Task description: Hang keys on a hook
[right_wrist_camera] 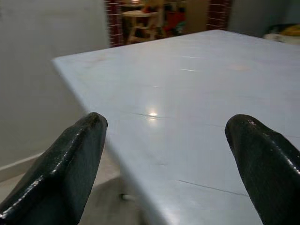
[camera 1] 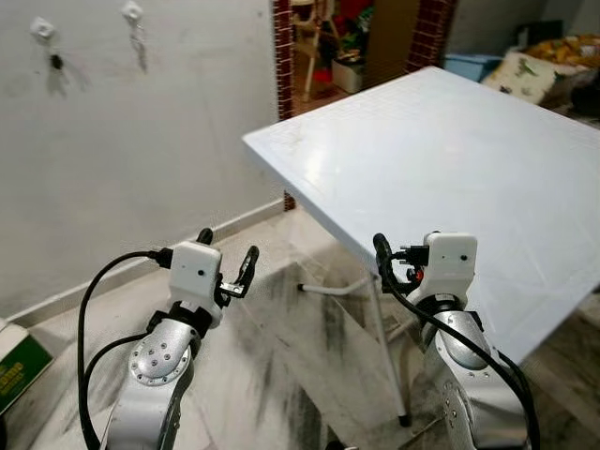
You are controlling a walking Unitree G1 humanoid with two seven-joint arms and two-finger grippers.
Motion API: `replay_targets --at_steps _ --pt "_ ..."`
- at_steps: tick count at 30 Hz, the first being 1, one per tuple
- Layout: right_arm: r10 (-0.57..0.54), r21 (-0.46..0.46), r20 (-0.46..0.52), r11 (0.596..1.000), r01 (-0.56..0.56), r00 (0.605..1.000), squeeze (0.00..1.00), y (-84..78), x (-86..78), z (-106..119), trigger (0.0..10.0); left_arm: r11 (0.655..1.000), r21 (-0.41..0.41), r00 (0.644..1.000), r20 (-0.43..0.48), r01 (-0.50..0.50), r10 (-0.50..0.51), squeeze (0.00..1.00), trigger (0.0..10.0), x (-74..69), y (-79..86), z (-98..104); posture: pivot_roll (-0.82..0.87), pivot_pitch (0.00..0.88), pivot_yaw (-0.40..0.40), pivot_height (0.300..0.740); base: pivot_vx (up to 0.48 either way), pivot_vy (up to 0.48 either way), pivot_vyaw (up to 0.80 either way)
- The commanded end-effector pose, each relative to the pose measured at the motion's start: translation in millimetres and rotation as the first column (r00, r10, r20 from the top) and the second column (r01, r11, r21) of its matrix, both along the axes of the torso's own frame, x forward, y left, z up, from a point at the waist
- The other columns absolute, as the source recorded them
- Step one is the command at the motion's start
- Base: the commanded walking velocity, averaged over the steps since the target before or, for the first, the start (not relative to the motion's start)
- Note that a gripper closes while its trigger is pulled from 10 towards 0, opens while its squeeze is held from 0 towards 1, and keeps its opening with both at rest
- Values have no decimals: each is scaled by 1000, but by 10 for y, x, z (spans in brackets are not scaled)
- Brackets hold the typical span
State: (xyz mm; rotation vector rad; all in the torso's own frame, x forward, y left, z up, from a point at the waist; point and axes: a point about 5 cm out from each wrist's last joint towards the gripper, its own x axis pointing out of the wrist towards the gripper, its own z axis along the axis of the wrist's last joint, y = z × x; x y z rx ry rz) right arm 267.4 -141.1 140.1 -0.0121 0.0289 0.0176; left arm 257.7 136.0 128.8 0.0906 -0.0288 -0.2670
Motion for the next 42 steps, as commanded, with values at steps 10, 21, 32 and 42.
replay_targets --at_steps 10,21,32,42 --pt "9 10 -4 1000 -9 1000 0 31 11 14 10000 1000 -10 999 -43 -7 7 0 10000 -1 39 -53 17 5 50 740 0 0 -800" --pt "6 16 -6 1000 -6 1000 0 22 6 13 10000 999 -35 998 -63 -25 23 0 10000 -1 55 -73 13 10 48 740 0 0 -776" --pt "4 22 -4 1000 -4 1000 0 14 -5 18 10000 998 -57 997 -72 -18 14 0 10000 11 34 -76 6 10 50 740 0 0 -102" --pt "2 21 -3 1000 -2 1000 0 8 -1 19 10000 996 -82 996 -86 -18 11 0 10000 27 39 -85 3 7 52 740 29 -139 0"
